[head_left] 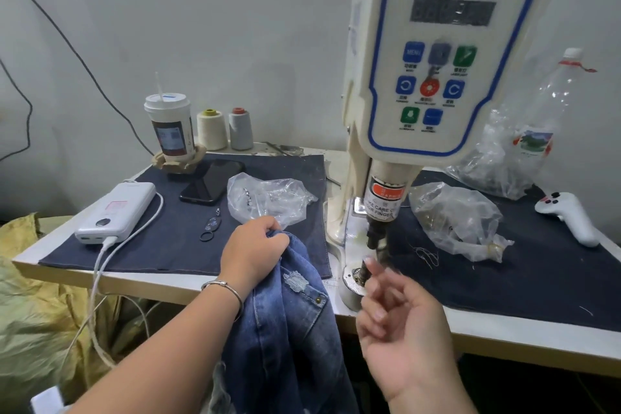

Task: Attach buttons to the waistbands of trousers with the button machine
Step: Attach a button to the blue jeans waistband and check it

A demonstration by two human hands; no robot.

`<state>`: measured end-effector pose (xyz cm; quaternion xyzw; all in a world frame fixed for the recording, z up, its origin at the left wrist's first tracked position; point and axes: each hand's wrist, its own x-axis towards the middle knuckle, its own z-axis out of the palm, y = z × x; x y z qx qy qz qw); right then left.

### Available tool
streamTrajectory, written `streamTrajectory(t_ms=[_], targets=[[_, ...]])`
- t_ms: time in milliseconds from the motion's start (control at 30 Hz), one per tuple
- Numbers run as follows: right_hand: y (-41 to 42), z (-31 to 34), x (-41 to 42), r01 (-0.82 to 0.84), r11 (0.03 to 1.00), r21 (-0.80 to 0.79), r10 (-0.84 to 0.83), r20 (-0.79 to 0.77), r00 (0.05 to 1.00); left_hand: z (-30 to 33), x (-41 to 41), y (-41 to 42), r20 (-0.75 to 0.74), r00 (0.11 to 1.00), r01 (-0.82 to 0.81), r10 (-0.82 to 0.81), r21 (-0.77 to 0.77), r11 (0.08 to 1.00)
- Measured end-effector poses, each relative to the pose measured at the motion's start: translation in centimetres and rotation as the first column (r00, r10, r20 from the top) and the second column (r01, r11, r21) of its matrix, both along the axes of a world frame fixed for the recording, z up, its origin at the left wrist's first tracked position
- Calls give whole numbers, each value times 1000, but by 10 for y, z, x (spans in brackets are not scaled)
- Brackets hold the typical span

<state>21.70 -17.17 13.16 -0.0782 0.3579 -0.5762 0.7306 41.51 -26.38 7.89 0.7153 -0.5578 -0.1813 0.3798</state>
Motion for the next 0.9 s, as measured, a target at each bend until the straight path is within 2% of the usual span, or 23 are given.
streamTrajectory(t_ms=[100, 167, 200, 233, 300, 367, 433, 467, 533, 600, 667, 767, 900], targets=[[6, 0, 27, -100, 985, -142, 60, -260, 964, 1, 2, 0, -62, 998, 10, -9, 7, 1000], [-8, 7, 48, -221, 932, -286, 60, -480, 875, 2, 3, 0, -106, 994, 12, -11, 6, 1000], [-21, 11, 57, -285, 892, -351, 15, -607, 795, 3, 4, 0, -131, 991, 15, -15, -1, 1000], [-37, 16, 67, -344, 848, -403, -68, -727, 683, 3, 5, 0, -154, 988, 22, -23, -11, 1000], [-76, 22, 88, -468, 778, -419, -245, -888, 388, 3, 7, -1, -178, 982, 50, -55, -31, 998], [-115, 26, 109, -602, 754, -262, -302, -953, 37, 2, 8, -1, -181, 980, 74, -81, -44, 996], [-147, 27, 129, -693, 721, -23, -295, -915, -276, 1, 9, -1, -203, 976, 68, -75, -40, 997], [-159, 26, 138, -723, 686, 89, -301, -869, -393, 1, 9, -1, -217, 974, 56, -61, -32, 998], [-178, 20, 154, -731, 628, 267, -324, -764, -558, 2, 9, 0, -225, 973, 44, -46, -15, 999], [-192, 12, 167, -699, 628, 342, -328, -699, -636, 1, 9, 0, -228, 972, 59, -63, -24, 998], [-204, 5, 176, -687, 641, 342, -369, -648, -666, 1, 9, 0, -232, 969, 81, -90, -47, 996], [-214, -4, 184, -694, 653, 303, -454, -576, -679, 0, 9, 1, -250, 963, 89, -106, -76, 993], [-222, -12, 190, -673, 683, 283, -438, -579, -688, 1, 9, 1, -253, 964, 71, -88, -76, 995]])
